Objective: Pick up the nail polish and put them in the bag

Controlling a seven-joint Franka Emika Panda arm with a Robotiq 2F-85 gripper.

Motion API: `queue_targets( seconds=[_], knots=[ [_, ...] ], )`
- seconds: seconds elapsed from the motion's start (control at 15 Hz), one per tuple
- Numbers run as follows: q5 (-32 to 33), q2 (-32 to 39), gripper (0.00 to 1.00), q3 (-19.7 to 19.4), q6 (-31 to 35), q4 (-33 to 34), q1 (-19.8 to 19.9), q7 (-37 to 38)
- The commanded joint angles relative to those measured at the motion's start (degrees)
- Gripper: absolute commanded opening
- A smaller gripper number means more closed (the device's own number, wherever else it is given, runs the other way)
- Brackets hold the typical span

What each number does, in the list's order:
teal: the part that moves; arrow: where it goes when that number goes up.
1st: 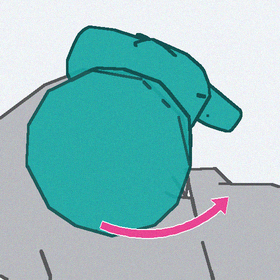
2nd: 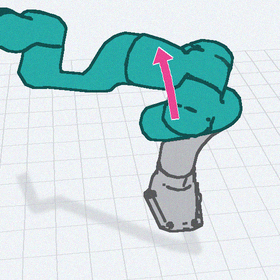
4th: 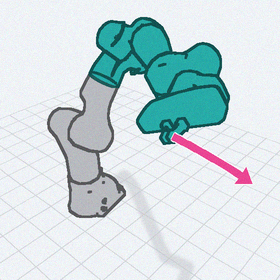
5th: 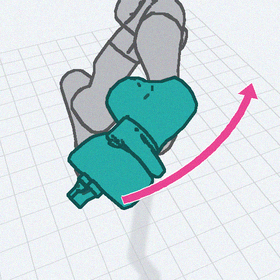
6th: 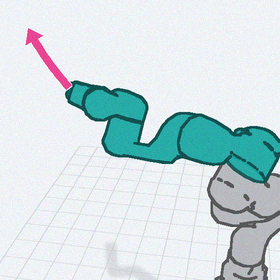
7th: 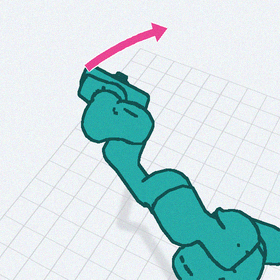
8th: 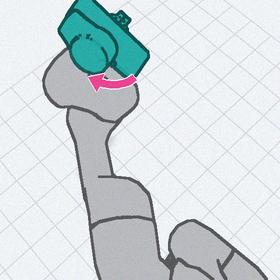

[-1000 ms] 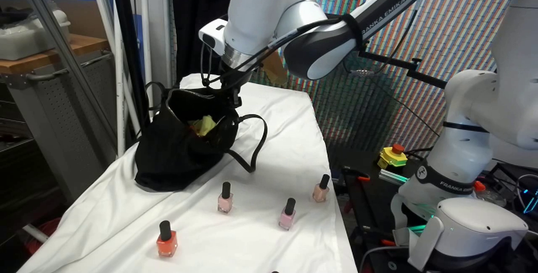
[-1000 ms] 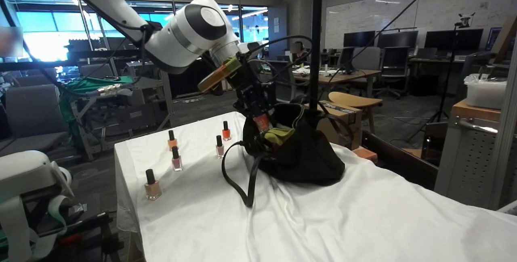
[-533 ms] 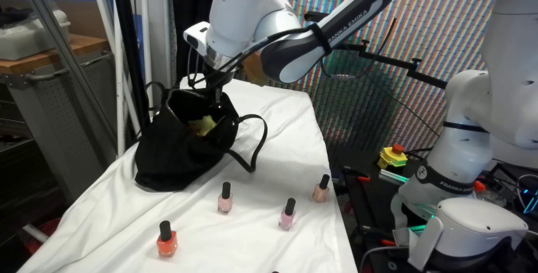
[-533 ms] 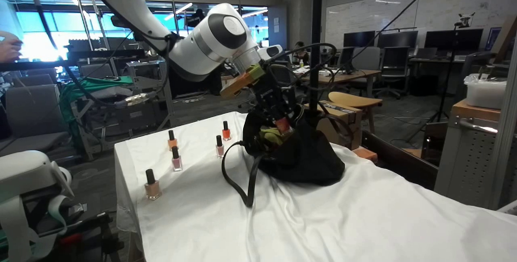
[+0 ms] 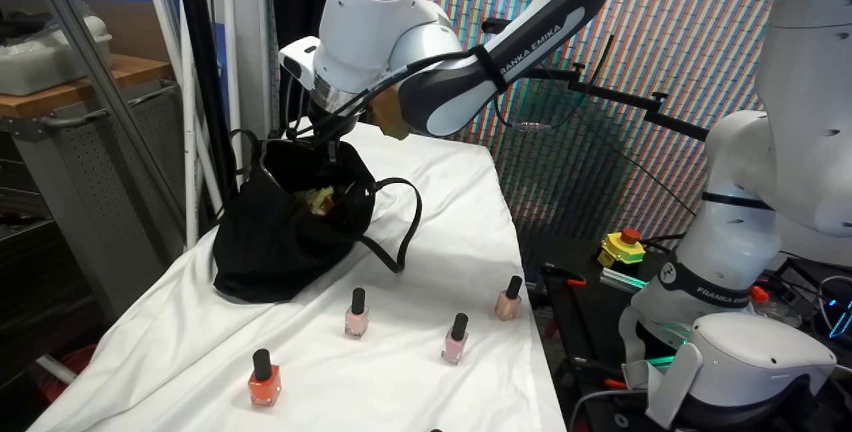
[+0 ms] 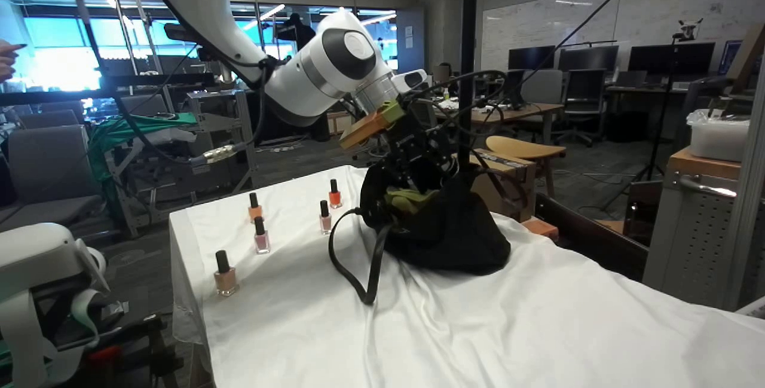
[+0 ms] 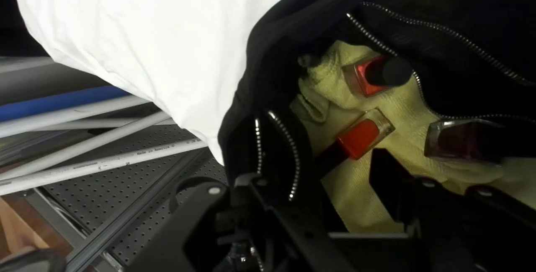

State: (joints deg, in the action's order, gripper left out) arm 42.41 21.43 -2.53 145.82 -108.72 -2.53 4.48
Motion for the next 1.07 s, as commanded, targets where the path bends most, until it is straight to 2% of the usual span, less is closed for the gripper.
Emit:
queue_targets(
  seconds=[0.0, 0.13, 0.53, 1.0],
  knots=[
    [-0.7, -0.5, 0.97, -0.4, 1.3, 0.4, 0.0, -1.5],
    [-1.1, -2.0, 1.00, -0.3, 0.6, -1.1, 0.1, -1.7],
    [-5.3, -7.9, 1.00, 0.3, -2.8, -7.7, 0.5, -3.2],
    [-9.2, -15.4, 1.00, 0.1, -5.6, -17.2, 0.5, 0.7]
  ],
)
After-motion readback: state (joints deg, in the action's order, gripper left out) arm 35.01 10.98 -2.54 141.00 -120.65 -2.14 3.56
